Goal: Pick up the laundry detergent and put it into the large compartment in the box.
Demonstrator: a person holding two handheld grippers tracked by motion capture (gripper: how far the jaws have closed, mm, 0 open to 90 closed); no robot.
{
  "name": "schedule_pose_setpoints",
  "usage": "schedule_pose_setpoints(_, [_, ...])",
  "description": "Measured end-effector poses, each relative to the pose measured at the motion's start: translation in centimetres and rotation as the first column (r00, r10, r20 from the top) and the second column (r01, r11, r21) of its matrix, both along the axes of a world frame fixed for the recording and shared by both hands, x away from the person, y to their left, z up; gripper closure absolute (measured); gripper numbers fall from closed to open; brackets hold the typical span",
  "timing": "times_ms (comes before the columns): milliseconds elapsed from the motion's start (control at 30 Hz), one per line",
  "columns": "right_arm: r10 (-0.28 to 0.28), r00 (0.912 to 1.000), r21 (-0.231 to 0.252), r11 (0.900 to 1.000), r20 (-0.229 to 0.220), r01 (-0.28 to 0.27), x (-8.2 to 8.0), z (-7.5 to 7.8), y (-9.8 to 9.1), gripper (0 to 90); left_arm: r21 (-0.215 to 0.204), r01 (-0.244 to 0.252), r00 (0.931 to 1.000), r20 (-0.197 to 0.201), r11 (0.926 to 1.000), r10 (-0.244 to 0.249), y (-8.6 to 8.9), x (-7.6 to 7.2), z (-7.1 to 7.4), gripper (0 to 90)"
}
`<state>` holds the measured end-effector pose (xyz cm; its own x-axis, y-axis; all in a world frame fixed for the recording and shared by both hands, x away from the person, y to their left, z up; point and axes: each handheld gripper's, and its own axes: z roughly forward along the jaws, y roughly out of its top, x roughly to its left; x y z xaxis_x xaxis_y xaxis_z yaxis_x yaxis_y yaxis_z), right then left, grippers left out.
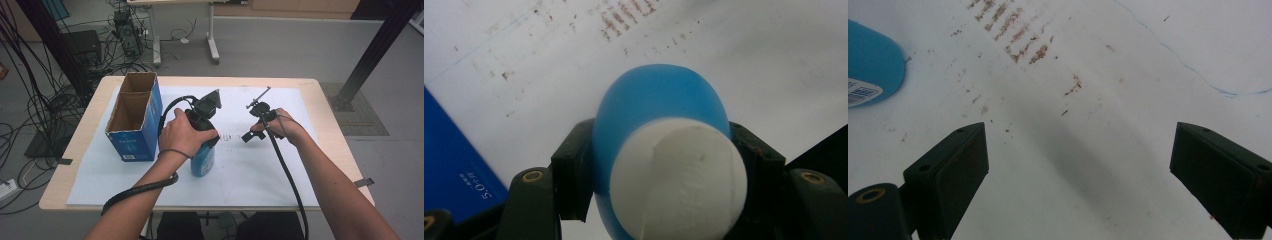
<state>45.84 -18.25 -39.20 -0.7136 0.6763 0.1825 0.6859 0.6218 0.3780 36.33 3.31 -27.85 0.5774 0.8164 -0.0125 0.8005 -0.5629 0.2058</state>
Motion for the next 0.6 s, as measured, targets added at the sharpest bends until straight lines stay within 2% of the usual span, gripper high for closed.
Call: schedule_pose_setpoints(600, [-0.003,1.0000,-0.007,1.0000,-0.002,0.003,0.06,-0.02,0.07,8.2,-0.002,-0.001,1.0000,0.002,1.0000,0.001,0.01,0.04,-0.02,37.7])
